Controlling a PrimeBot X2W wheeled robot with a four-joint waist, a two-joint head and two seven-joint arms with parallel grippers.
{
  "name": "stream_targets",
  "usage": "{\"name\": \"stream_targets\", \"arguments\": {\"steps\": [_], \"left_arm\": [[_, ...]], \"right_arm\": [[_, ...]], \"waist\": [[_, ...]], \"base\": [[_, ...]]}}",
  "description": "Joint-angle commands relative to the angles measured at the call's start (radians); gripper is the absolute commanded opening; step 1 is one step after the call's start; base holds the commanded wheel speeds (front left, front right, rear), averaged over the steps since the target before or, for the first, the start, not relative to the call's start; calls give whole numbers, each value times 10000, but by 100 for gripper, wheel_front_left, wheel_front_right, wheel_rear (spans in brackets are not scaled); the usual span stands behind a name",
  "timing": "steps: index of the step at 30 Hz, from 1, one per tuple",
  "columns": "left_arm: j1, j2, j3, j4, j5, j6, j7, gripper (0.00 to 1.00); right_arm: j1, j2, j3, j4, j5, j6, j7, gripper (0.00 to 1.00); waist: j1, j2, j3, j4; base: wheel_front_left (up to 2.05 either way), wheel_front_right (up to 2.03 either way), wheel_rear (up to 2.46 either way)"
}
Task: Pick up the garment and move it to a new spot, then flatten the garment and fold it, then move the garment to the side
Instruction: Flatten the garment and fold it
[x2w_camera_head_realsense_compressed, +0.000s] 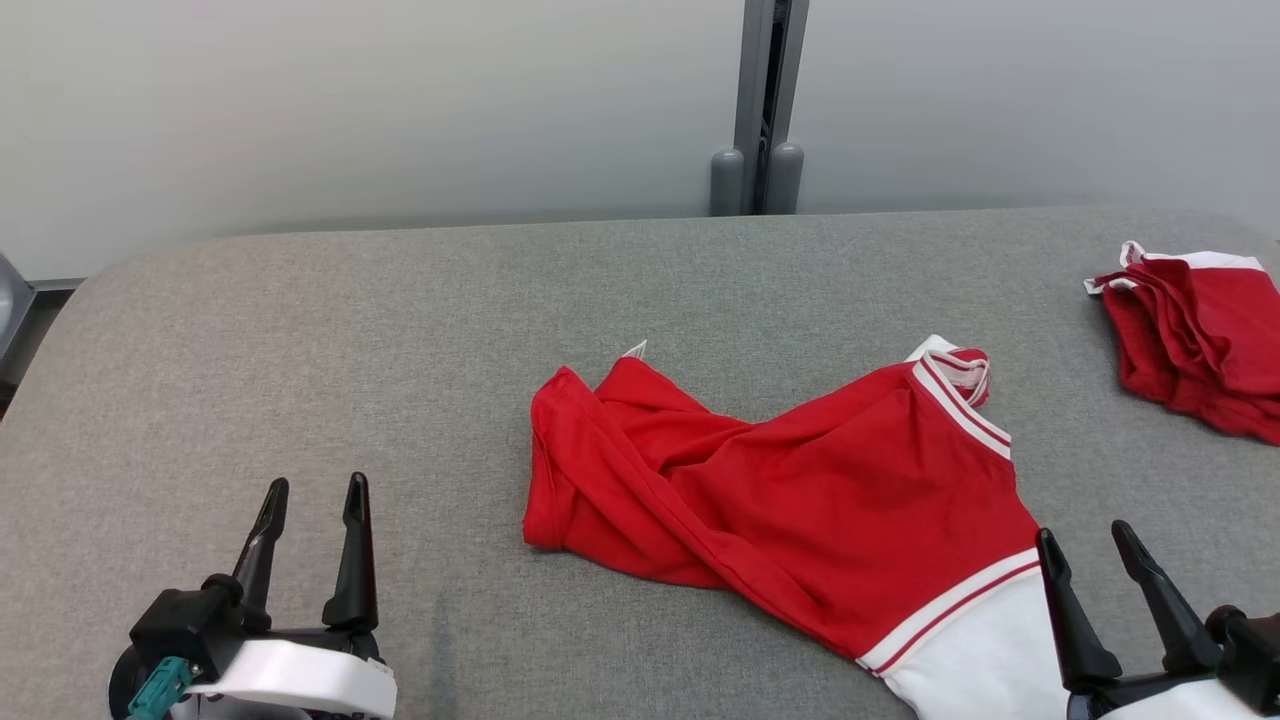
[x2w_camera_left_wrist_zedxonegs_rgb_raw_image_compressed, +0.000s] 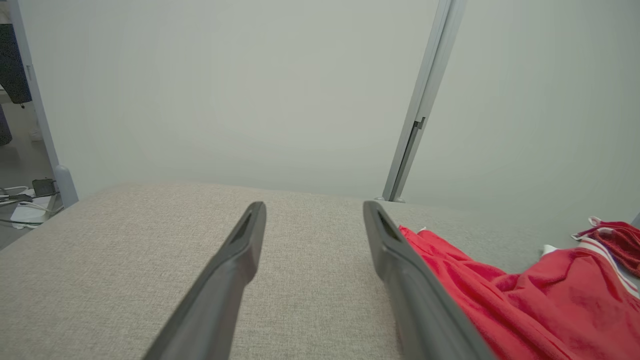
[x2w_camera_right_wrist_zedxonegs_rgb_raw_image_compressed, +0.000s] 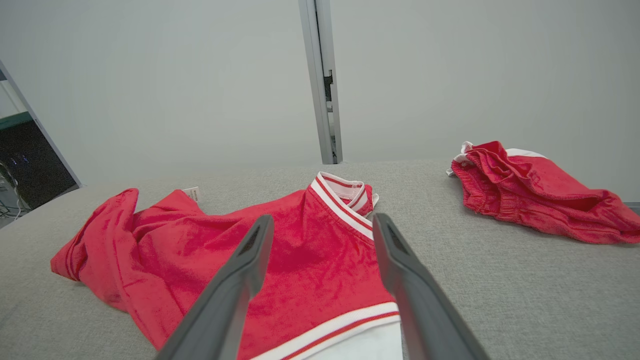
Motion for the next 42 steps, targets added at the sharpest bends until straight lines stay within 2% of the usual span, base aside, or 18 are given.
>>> {"name": "stream_targets", "arguments": {"steps": [1, 5, 10, 16, 20, 23, 30, 34, 42], "left_arm": [[16, 36, 8, -12, 119, 25, -42, 100], [-261, 76, -59, 103, 279, -69, -42, 100], [-1200, 446, -361, 562, 363, -279, 44, 100], [-2895, 1119, -971, 1234, -207, -502, 1184, 100], [-3858, 1748, -1912, 1589, -1215, -539, 2274, 100], [-4426, 2539, -2639, 1751, -2239, -521, 3155, 100], [-5101, 3625, -3832, 1840, -4271, -524, 5387, 100], [-5205, 4019, -4295, 1874, -4826, -525, 6226, 100], [-5467, 4214, -4802, 2391, -5152, -526, 6692, 100]], "right_arm": [[-219, 72, 85, 180, -50, -1, -150, 100], [-366, 147, 232, 335, -61, 1, -225, 100], [-778, 118, 565, 617, 24, -1, -329, 100], [-1385, 85, 932, 1090, 209, -1, -501, 100], [-1756, 159, 1152, 1431, 314, 1, -632, 100], [-2004, 210, 1321, 1667, 384, 1, -678, 100], [-2385, 308, 1478, 2056, 547, -1, -736, 100], [-2438, 364, 1460, 2060, 568, 1, -741, 100], [-2625, 407, 1604, 2089, 593, 1, -742, 100]], "waist": [[0, 0, -1, -65], [0, 0, 78, -173], [0, 0, 354, -448], [0, 0, 842, -946], [0, 0, 1124, -1314], [0, 0, 1296, -1581], [0, 0, 1512, -2063], [0, 0, 1570, -2220], [0, 0, 1701, -2528]], "base": [[0, 0, 0], [0, 0, 0], [0, 0, 0], [0, 0, 0], [0, 0, 0], [0, 0, 0], [0, 0, 0], [0, 0, 0], [0, 0, 0]]}}
